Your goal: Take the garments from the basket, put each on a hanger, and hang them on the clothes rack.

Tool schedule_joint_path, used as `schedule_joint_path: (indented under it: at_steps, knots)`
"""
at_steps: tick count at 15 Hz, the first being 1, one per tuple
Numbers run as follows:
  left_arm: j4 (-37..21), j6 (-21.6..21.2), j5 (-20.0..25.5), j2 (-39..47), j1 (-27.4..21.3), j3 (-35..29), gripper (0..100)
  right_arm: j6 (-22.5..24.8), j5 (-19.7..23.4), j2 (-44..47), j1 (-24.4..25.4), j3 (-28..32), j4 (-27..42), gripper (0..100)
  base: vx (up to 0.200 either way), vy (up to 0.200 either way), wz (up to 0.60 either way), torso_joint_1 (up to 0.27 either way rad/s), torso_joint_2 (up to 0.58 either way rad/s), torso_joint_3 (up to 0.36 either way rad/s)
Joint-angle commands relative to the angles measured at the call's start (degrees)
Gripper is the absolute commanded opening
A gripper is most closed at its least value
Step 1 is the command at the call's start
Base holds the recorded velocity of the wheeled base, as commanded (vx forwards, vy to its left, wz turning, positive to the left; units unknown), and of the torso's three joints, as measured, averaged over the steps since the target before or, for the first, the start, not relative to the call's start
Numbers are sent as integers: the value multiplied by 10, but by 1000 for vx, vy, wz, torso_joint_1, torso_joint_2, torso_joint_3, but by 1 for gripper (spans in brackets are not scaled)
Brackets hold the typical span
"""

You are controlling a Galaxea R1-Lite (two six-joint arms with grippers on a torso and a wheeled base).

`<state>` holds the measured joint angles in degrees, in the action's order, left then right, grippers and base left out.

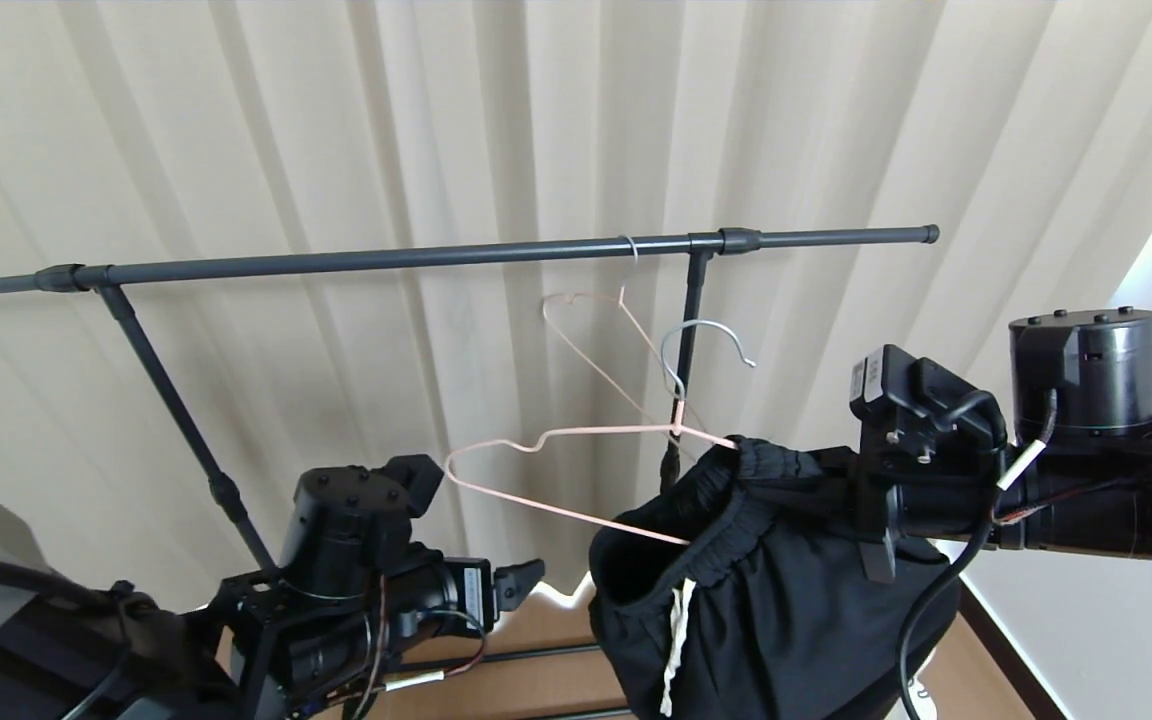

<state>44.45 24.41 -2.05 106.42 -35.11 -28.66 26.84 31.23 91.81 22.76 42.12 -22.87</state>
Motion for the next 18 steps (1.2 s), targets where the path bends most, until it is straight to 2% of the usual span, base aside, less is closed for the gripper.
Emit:
schedule_joint_path:
  at_steps: [1, 2, 5, 8, 13, 18]
  knots:
    - [-2, 21, -25, 67, -29, -54, 100, 0, 1, -1, 0, -5, -2, 0, 0, 0, 0, 0, 0, 0]
    - [-2, 21, -28, 72, -33, -58, 100, 0, 1, -2, 0, -5, -2, 0, 0, 0, 0, 0, 0, 0]
    - [-1, 30, -73, 121, -56, -105, 100, -12, 1, -19, 1, -15, -5, 0, 0, 0, 0, 0, 0, 0]
    - [-1, 35, -85, 139, -70, -127, 100, -18, 1, -29, 2, -17, -6, 0, 0, 0, 0, 0, 0, 0]
    - [-1, 35, -150, 191, -89, -185, 100, -23, 1, -38, 18, -17, -6, 0, 0, 0, 0, 0, 0, 0]
    - [-1, 33, -168, 193, -92, -161, 100, -23, 1, -43, 15, -15, -6, 0, 0, 0, 0, 0, 0, 0]
